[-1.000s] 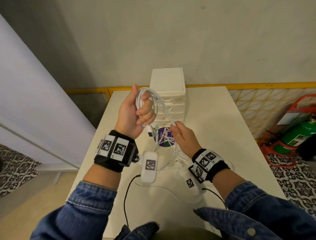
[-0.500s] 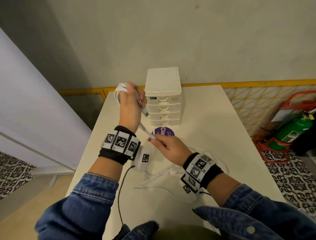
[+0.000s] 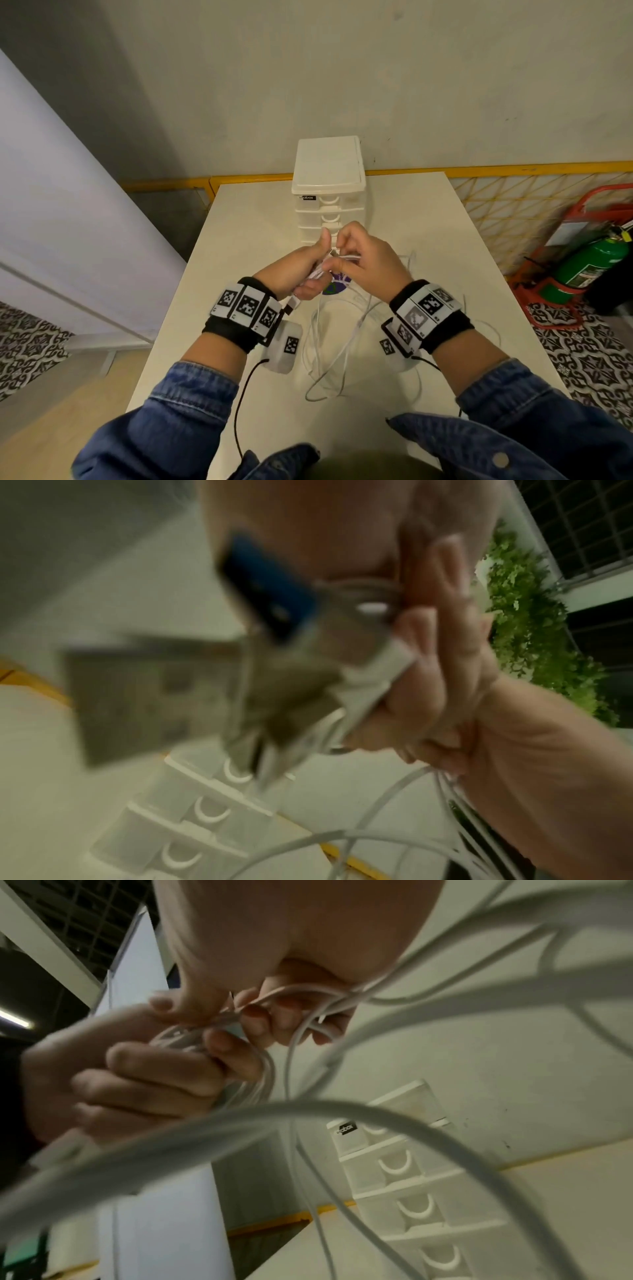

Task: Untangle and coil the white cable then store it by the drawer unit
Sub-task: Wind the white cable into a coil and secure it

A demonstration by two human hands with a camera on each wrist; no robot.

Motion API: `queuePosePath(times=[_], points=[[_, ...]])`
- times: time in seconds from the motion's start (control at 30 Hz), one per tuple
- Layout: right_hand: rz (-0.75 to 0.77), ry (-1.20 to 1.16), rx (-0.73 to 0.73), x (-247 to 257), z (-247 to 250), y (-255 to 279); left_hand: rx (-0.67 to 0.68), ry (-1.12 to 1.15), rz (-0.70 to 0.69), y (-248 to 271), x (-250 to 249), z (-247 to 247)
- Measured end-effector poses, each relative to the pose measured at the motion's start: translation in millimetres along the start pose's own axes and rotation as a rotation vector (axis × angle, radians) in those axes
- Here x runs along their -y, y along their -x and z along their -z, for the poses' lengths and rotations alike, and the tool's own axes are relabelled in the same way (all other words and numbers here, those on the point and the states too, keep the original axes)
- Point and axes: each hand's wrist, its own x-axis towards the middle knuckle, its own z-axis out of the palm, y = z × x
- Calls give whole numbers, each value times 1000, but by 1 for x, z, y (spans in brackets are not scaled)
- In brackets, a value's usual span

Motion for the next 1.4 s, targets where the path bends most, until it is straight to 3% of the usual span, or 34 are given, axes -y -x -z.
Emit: queuePosePath(times=[0.1,0.2,0.3,0.5,0.87,0.93,1.13,1.33,1.4], points=[[40,39,47,-11,4,-3,48,-52,-24,2,2,0],[55,63,71,-19,0,-1,-26,-57,-54,5,1,3],[17,-58,78,-28,-4,3,-153,-4,-58,10,-1,13],[-143,19,6,-53,-11,21,-379,84,-123,16,-5,26],[-154,157,-48,-74,2,35,-908,439,-192,24,0,50],[-261,205,-31,-84,4,42,-993,527,-223,28,-2,57],[-780,497,86,-116,21,60,-1156,491,-239,40,-6,73],[-1024,555,161,-144,26,88,-1324,584,-233,51,-5,82],[-1067,511,172,-147,24,96,-1292,565,-230,52,-5,82]])
